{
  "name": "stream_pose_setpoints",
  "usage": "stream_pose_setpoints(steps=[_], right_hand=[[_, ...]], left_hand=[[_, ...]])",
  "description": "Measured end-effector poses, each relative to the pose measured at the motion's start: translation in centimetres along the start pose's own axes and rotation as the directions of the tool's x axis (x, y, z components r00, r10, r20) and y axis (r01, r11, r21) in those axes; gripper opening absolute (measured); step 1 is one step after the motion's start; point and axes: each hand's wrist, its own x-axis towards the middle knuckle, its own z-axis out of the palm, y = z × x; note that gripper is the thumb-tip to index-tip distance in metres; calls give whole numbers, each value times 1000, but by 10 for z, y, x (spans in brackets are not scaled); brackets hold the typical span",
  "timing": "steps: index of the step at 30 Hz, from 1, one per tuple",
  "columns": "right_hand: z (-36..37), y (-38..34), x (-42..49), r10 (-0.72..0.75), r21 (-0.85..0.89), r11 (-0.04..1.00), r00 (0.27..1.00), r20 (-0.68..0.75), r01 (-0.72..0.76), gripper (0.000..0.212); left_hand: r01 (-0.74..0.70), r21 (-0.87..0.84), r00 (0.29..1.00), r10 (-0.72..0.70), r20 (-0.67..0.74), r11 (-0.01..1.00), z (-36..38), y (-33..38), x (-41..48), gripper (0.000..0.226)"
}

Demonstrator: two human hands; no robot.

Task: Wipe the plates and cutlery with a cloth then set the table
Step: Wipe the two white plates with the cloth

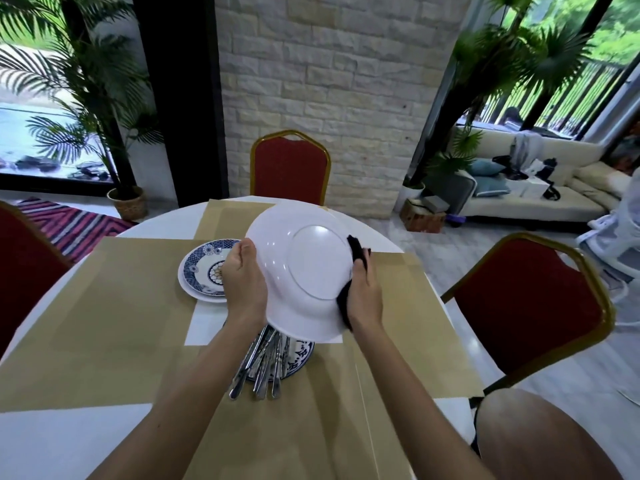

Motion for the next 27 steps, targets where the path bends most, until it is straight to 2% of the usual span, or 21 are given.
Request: stream_pose_setpoints(steps=[1, 3, 5, 6, 7, 10, 11, 13, 15, 16, 18, 19, 21, 22, 24, 25, 27], right_hand=[[8, 8, -14, -9, 0, 1000, 1000, -30, 9, 51], [26, 16, -45, -129, -15, 992, 991, -42, 129, 55], [36, 17, -64, -246, -25, 969, 969, -13, 246, 57], [36, 15, -62, -254, 16, 967, 967, -18, 254, 56], [34, 12, -52, -220, 83, 971, 975, -38, 222, 54], [10, -5, -6, -1, 297, 954, 995, -96, 29, 51], [-1, -9, 8, 61, 392, 919, 997, -57, -34, 49], [-17, -16, 25, 131, 597, 782, 983, 125, -180, 42], [-27, -23, 30, 126, 655, 702, 953, 274, -281, 37], [-30, -27, 31, 109, 665, 694, 953, 283, -277, 34], [-34, -38, 32, 41, 658, 733, 977, 209, -172, 23], [-36, -44, 32, -19, 595, 801, 990, 140, -69, 19], [-37, -54, 27, -241, 319, 922, 970, 30, 220, 21], [-36, -58, 23, -389, 163, 911, 921, 30, 380, 24], [-32, -57, 13, -617, -61, 775, 775, 141, 628, 29], [-30, -53, 9, -682, -140, 686, 698, 220, 714, 30], [-27, -44, 4, -744, -258, 508, 570, 348, 822, 37]], left_hand=[[-20, -3, 999, 20, -33, 1000, 3, 2, -1, 31], [-38, -14, 997, 37, -71, 999, 9, 5, 1, 28], [-55, -5, 996, 54, -73, 998, 14, 9, 4, 29], [-68, 16, 996, 68, -64, 998, 15, 10, 6, 30], [-83, 28, 995, 84, -56, 996, 14, 11, 7, 32], [-72, 41, 997, 73, -24, 997, 5, 11, 10, 33], [-45, 28, 999, 46, -11, 999, 1, 7, 13, 32], [25, 18, 1000, -25, 1, 1000, -6, -1, 21, 28], [108, 41, 993, -109, 35, 993, -12, -8, 30, 29], [145, 105, 985, -154, 76, 984, -14, -11, 34, 40], [178, 320, 958, -239, 162, 931, -18, -14, 40, 51], [179, 420, 942, -278, 186, 889, -18, -15, 44, 49], [214, 504, 909, -360, 210, 836, -17, -6, 45, 51], [262, 467, 888, -401, 226, 845, -16, 2, 44, 52], [443, 242, 803, -502, 322, 864, -14, 21, 43, 55], [532, 140, 743, -540, 395, 835, -15, 27, 44, 60], [611, 111, 657, -580, 482, 784, -19, 35, 44, 66]])
